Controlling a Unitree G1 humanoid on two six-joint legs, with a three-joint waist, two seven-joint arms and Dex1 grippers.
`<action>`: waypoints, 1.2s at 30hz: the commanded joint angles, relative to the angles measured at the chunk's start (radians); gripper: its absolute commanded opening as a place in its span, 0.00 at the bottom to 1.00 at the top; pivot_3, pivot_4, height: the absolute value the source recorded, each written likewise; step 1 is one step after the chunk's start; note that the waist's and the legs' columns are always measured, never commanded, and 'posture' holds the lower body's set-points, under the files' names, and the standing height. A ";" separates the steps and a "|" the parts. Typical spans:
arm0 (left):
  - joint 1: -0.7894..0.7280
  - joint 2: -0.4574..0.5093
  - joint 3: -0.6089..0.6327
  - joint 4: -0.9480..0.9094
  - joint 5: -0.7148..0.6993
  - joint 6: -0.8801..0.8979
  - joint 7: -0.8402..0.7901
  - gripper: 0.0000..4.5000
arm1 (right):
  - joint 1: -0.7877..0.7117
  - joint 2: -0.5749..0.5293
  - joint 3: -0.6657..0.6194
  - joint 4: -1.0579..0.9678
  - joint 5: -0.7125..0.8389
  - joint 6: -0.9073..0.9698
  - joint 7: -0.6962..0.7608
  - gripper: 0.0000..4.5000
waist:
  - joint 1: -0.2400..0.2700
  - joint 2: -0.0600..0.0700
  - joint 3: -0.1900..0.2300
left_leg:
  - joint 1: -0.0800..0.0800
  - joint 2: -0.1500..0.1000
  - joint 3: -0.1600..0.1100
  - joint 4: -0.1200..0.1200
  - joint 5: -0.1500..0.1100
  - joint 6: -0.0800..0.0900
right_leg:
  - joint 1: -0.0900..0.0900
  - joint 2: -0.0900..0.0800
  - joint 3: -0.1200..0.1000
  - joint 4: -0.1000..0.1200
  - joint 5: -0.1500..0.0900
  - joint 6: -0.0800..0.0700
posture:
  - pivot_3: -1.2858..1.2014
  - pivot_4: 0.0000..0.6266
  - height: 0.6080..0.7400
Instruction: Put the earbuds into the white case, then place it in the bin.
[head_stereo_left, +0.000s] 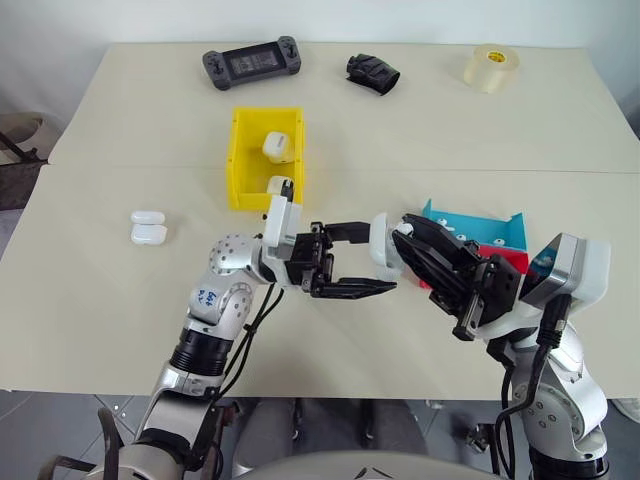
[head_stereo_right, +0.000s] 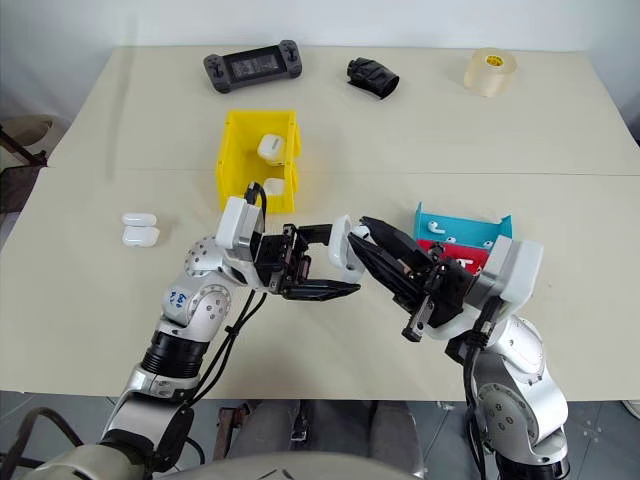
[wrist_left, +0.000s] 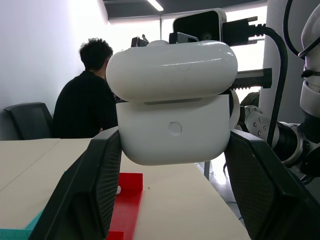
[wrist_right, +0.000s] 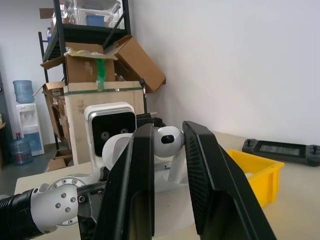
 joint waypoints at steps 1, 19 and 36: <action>-0.032 -0.013 0.038 -0.035 -0.029 -0.010 0.024 0.61 | -0.015 -0.013 -0.009 0.009 0.006 0.005 0.004 0.11 | 0.000 0.000 0.000 | 0.000 0.000 0.000 0.000 0.000 0.000 | 0.000 0.000 0.000 0.000 0.000 0.000 | 0.52 0.24 1.00; -0.021 -0.004 0.033 -0.049 -0.034 0.005 0.003 0.61 | -0.090 0.018 0.021 0.095 -0.027 -0.038 0.033 0.11 | 0.000 0.000 0.000 | 0.000 0.000 0.000 0.000 0.000 0.000 | 0.000 0.000 0.000 0.000 0.000 0.000 | 0.52 0.24 1.00; -0.012 -0.029 0.050 -0.044 -0.035 -0.007 0.010 0.61 | -0.080 -0.084 -0.033 0.129 0.015 0.014 0.104 0.11 | 0.000 0.000 0.000 | 0.000 0.001 0.000 0.000 0.000 0.000 | 0.000 0.000 0.000 0.000 0.000 0.000 | 0.52 0.24 1.00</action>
